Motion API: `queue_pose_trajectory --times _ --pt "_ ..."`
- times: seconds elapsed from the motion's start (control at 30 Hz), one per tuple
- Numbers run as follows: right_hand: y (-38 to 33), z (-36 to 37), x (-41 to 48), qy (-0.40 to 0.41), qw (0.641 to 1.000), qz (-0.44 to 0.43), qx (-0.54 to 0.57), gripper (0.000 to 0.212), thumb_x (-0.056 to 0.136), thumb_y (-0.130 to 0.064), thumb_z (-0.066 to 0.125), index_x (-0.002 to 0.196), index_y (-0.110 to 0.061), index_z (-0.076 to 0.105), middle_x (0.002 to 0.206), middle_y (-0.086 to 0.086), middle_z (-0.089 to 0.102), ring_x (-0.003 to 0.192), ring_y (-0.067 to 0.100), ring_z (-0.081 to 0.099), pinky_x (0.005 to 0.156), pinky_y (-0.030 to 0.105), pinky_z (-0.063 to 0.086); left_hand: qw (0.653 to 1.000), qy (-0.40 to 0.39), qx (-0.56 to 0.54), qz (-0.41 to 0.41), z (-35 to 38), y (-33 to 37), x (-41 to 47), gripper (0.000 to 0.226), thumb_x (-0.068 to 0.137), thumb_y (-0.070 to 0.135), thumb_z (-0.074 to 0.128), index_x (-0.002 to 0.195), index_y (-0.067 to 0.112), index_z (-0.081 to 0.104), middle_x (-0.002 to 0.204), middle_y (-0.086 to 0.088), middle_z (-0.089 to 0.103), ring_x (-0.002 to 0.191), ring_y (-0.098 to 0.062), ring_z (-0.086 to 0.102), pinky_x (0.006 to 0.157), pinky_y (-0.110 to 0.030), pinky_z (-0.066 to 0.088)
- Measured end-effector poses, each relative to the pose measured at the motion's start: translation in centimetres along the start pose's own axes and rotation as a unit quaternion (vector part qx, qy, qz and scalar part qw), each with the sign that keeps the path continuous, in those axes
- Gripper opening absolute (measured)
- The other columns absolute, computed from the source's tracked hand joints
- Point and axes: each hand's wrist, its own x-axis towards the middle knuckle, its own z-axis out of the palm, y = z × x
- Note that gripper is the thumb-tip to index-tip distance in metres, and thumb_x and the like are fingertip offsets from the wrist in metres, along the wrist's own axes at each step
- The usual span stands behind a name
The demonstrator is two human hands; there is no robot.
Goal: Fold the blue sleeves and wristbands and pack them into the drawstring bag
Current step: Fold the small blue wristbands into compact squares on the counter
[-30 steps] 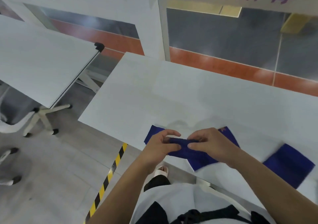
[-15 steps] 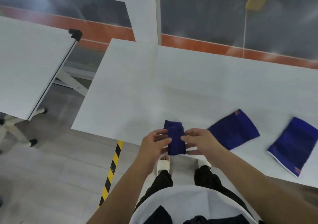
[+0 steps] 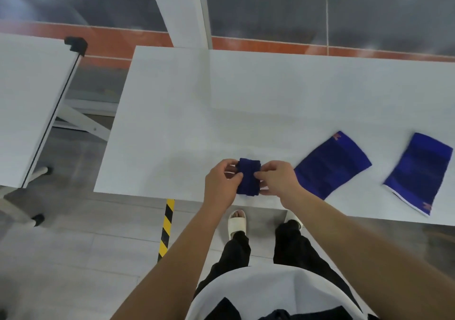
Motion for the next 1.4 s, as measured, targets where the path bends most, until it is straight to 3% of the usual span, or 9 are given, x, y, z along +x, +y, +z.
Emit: queue_pose_trajectory --times 0.13,0.23,0.4,0.47,0.53,0.73,1.0,1.2,1.4 --pt "1.0 0.2 0.3 0.049 0.988 -0.085 -0.116 0.019 0.087 -0.022 0.075 0.095 -0.016 0.058 0.093 0.002 0.067 0.083 0.021 0.066 0.069 0.035 0.059 0.997 0.026 0.058 0.036 0.8 -0.5 -0.1 0.034 0.094 0.011 0.062 0.127 0.017 0.058 0.117 -0.002 0.065 0.097 -0.014 0.062 0.068 -0.008 0.046" --pt "1.9 -0.1 -0.5 0.078 0.956 -0.196 -0.205 0.03 0.09 -0.032 0.071 0.113 -0.021 0.055 0.11 -0.007 0.06 0.095 0.015 0.06 0.072 0.024 0.047 0.996 0.028 0.059 0.058 0.6 -0.5 -0.5 0.041 0.097 0.013 0.061 0.136 0.019 0.052 0.131 -0.002 0.057 0.116 -0.017 0.055 0.084 -0.017 0.046" --pt "3.4 -1.6 -1.3 0.074 0.813 -0.405 -0.411 0.044 0.098 -0.035 0.058 0.139 -0.021 0.052 0.15 0.0 0.048 0.143 0.024 0.037 0.116 0.045 0.03 0.951 0.039 0.206 0.228 -0.5 -0.5 -1.4 0.045 0.105 0.03 0.036 0.146 0.014 0.044 0.156 -0.006 0.041 0.145 -0.023 0.031 0.117 -0.035 0.027" --pt "3.7 -1.8 -0.9 0.067 0.763 -0.417 -0.489 0.047 0.1 -0.04 0.052 0.143 -0.022 0.05 0.156 -0.002 0.042 0.149 0.025 0.025 0.12 0.051 0.02 0.91 -0.002 0.324 0.257 0.0 -1.2 -0.9 0.056 0.105 0.039 0.017 0.154 0.017 0.033 0.164 -0.003 0.026 0.153 -0.025 0.016 0.122 -0.04 0.014" --pt "3.8 -1.8 -0.6 0.05 0.746 -0.396 -0.532 0.051 0.101 -0.044 0.045 0.148 -0.025 0.043 0.16 -0.005 0.035 0.153 0.024 0.016 0.121 0.053 0.012 0.875 -0.04 0.405 0.262 0.6 -2.3 -0.5 0.061 0.104 0.044 0.004 0.158 0.021 0.021 0.167 0.0 0.014 0.155 -0.026 0.007 0.125 -0.047 0.011" --pt "4.7 -1.8 0.3 0.034 0.748 -0.376 -0.546 0.057 0.103 -0.05 0.033 0.155 -0.029 0.029 0.165 -0.011 0.021 0.154 0.019 0.007 0.12 0.055 0.002 0.868 -0.071 0.439 0.222 1.3 -4.5 0.0 0.063 0.099 0.052 -0.009 0.157 0.03 -0.013 0.167 0.008 -0.014 0.153 -0.02 -0.019 0.124 -0.048 -0.006" --pt "4.6 -2.5 0.5 0.008 0.765 -0.361 -0.533 0.057 0.103 -0.053 0.029 0.156 -0.034 0.022 0.166 -0.014 0.014 0.155 0.017 0.002 0.121 0.056 -0.003 0.874 -0.091 0.43 0.207 1.6 -4.1 0.2 0.059 0.097 0.053 -0.009 0.151 0.036 -0.027 0.164 0.012 -0.026 0.15 -0.018 -0.026 0.123 -0.048 -0.012" --pt "3.6 -3.0 -0.8 0.011 0.781 -0.387 -0.49 0.055 0.103 -0.048 0.039 0.155 -0.034 0.027 0.166 -0.012 0.017 0.154 0.016 0.0 0.123 0.052 0.001 0.904 -0.102 0.364 0.199 0.6 -2.6 0.2 0.058 0.105 0.05 0.019 0.158 0.035 0.002 0.167 0.011 -0.009 0.154 -0.018 -0.014 0.124 -0.048 -0.004" --pt "4.3 -9.2 -3.8 0.096 0.844 -0.36 -0.387 0.058 0.099 -0.05 0.049 0.152 -0.034 0.034 0.165 -0.01 0.019 0.154 0.013 0.007 0.122 0.044 0.005 0.934 -0.037 0.266 0.234 0.1 2.6 0.3 0.067 0.096 0.059 0.036 0.156 0.037 0.02 0.168 0.008 0.011 0.155 -0.022 0.004 0.124 -0.046 0.005"
